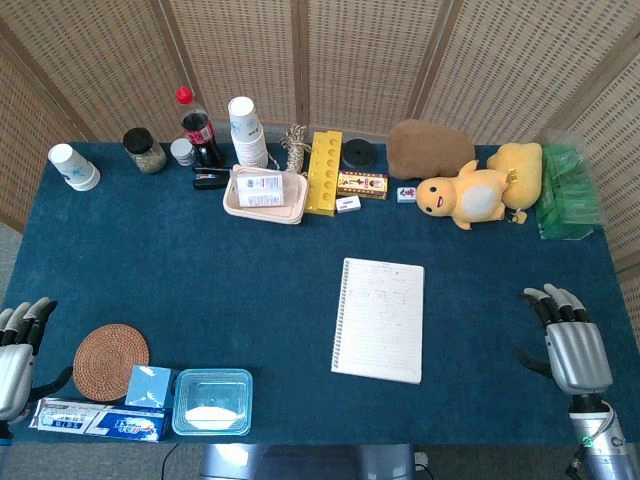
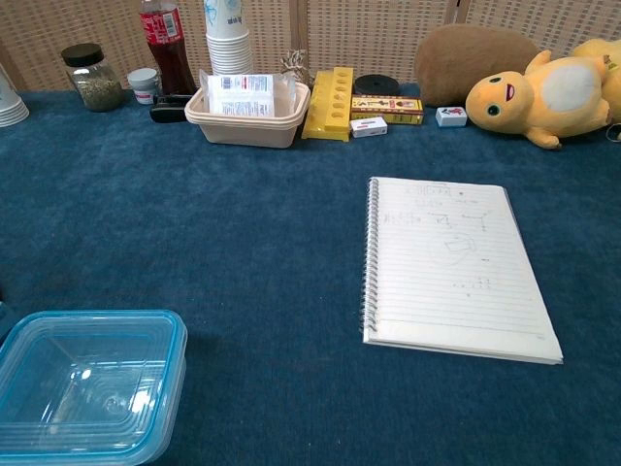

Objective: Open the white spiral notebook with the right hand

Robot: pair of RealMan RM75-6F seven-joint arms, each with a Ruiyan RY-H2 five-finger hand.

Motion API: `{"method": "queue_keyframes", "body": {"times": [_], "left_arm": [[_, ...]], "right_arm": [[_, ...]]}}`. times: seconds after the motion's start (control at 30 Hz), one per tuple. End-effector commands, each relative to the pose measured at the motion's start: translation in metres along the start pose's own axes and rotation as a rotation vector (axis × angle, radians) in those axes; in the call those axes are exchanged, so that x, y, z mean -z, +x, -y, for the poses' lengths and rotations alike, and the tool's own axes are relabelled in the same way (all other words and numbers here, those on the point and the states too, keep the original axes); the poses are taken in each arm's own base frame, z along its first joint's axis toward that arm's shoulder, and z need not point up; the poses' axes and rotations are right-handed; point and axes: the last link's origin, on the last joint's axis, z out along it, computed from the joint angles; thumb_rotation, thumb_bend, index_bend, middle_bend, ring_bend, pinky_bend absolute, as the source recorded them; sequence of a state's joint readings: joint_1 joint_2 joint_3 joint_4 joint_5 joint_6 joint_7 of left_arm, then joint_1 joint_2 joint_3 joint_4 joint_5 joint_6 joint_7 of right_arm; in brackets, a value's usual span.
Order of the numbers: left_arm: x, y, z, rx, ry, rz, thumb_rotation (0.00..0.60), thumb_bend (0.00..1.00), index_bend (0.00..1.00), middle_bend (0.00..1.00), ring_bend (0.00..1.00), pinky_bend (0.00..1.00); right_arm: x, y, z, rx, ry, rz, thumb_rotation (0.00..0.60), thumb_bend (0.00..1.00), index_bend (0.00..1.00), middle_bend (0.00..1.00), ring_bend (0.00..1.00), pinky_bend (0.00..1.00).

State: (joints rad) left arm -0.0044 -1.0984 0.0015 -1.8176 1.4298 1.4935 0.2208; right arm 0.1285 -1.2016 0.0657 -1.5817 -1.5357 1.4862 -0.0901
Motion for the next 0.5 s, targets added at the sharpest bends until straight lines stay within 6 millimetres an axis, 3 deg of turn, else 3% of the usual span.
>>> {"method": "queue_keyframes", "body": {"times": [0.03, 0.5], "left_arm": [[-0.0013, -0.0002, -0.0001, 0.0, 0.001, 0.001, 0.6, 0.2, 0.11, 0.08, 0.04, 0.03], [0.0013, 0.0029, -0.0007, 0.016, -0.016, -0.016, 0.6, 0.2, 0.1, 0.07, 0.04, 0.03]], "right_arm": [[-0.0014, -0.0019, 0.0005, -0.003, 0.0, 0.005, 0.6, 0.18, 0.23, 0.26, 0.14, 0.17], [0.0034, -0.0027, 0.002, -0.038, 0.019, 0.018, 0.6, 0.18, 0.23, 0.26, 0.14, 0.17]]}}
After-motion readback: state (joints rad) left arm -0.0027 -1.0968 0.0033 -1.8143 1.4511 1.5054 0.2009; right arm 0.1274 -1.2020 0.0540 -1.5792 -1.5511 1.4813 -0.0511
